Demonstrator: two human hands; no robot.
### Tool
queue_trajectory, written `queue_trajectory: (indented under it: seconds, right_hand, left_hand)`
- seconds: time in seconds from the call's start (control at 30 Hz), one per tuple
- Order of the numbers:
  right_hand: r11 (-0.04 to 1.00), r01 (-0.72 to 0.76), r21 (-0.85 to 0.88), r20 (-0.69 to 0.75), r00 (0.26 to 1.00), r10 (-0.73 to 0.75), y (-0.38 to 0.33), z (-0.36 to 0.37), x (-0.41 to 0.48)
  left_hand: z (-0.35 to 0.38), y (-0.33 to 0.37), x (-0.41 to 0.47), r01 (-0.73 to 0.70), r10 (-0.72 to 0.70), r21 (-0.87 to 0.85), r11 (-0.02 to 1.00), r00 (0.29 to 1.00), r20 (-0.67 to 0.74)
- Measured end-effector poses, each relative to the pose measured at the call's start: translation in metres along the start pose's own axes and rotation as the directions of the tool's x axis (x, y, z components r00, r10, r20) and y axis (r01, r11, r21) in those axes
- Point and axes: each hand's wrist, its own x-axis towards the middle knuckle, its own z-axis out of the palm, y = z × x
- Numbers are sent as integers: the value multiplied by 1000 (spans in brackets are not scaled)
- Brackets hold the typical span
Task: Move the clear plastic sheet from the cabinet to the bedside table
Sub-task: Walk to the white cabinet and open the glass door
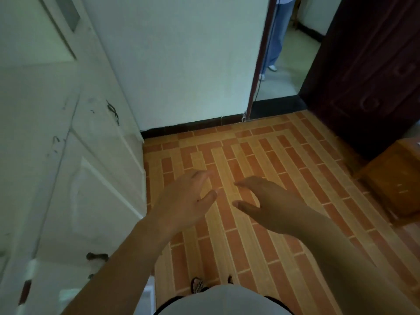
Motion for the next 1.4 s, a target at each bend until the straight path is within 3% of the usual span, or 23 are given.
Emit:
queue_trajectory:
  seconds: [0.47, 0.73, 0.83, 1.0, 1.4]
  right_hand:
    - [920, 391, 5, 130, 912, -388, -62, -55, 251]
    - [870, 491, 48, 213, 846, -489, -66, -116, 423]
    - [787, 616, -17, 272, 761, -589, -68, -149, 474]
    - [756, 652, 62, 205, 733, -649, -86, -186, 533]
    - [513, 858, 26, 64, 511, -857, -208, -226, 670]
  left_hand:
    - [-107, -109, 120, 312, -293, 45, 949, 925, -241]
    - [-165, -144, 248, 411, -362, 58, 910, 855, -372]
    - [-188, -152, 295, 437, -365, 89, 895, 833, -415]
    - [-227, -162, 345, 487, -386, 98, 868, 785, -485]
    - [-375, -229, 380, 633, -371, 174, 755, 630, -683]
